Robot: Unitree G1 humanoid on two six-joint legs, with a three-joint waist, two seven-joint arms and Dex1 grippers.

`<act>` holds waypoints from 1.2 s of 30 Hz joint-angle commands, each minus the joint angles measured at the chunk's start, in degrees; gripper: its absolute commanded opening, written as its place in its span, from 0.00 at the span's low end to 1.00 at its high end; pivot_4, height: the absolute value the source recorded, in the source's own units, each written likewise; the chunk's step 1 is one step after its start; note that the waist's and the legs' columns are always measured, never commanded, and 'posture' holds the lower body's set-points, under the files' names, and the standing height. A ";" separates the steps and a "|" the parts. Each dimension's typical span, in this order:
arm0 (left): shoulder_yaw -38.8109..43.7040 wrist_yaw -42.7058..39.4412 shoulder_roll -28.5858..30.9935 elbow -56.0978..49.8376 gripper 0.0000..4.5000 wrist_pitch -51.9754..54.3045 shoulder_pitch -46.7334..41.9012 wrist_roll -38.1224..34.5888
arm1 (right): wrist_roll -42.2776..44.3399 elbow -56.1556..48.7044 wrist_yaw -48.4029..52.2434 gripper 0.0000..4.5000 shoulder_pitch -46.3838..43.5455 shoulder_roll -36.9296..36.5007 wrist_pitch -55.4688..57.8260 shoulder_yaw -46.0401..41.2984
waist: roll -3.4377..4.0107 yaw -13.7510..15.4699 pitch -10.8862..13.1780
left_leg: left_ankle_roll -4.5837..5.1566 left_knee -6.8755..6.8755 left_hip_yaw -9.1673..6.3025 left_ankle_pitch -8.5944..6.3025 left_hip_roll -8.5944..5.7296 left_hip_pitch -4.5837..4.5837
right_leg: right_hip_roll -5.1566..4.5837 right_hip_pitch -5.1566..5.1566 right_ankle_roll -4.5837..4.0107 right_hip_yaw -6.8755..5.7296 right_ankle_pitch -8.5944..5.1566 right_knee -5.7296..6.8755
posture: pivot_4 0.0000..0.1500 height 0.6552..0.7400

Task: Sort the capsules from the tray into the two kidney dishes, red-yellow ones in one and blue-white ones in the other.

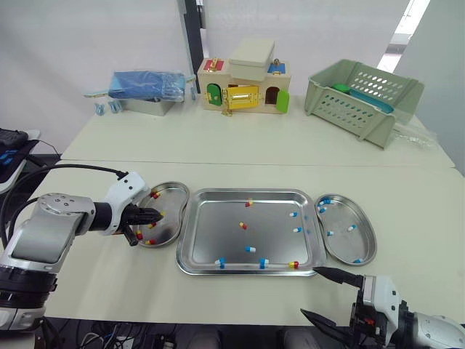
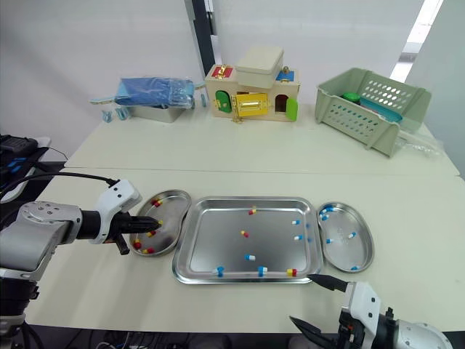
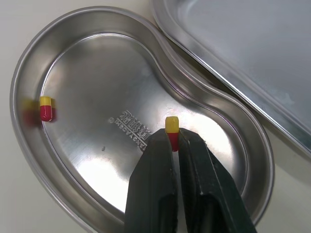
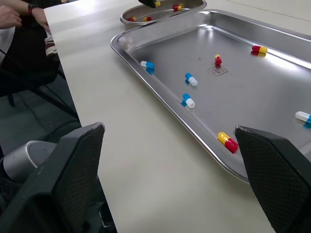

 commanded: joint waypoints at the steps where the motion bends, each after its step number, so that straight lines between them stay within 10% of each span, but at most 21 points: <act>1: 0.31 0.25 1.24 -1.37 0.01 -0.24 0.01 -0.32 | 1.13 -0.76 0.52 1.00 0.10 0.05 -1.07 -1.17 | 0.00 0.00 0.00 | 0.00 0.00 -0.01 0.00 0.00 0.00 | 0.00 0.00 0.00 0.00 0.00 0.00 | 1.00 1.00; 6: 0.27 0.31 1.33 -1.05 0.01 -0.49 0.03 -0.34 | 1.18 -1.16 0.31 1.00 -0.60 0.10 -0.48 -1.08 | 0.00 0.00 0.00 | 0.00 0.00 0.00 0.00 0.00 0.00 | 0.00 0.00 0.00 0.00 0.00 0.00 | 1.00 1.00; 21: -0.19 -0.11 1.49 -0.22 0.99 -1.34 -0.25 0.01 | 0.87 -1.31 0.52 1.00 -0.25 0.38 -1.36 -0.71 | 0.00 0.00 0.00 | 0.00 0.00 0.00 0.00 0.00 0.00 | 0.00 0.00 0.00 0.00 0.00 0.00 | 1.00 1.00; 36: 8.35 -1.41 2.68 -0.64 0.99 1.06 0.94 -5.93 | 13.90 -6.65 0.47 1.00 -3.34 -6.81 10.68 -10.43 | 0.01 -0.18 0.01 | 0.00 0.01 0.00 0.00 0.01 -0.01 | 0.00 0.01 0.00 0.01 0.00 0.00 | 1.00 1.00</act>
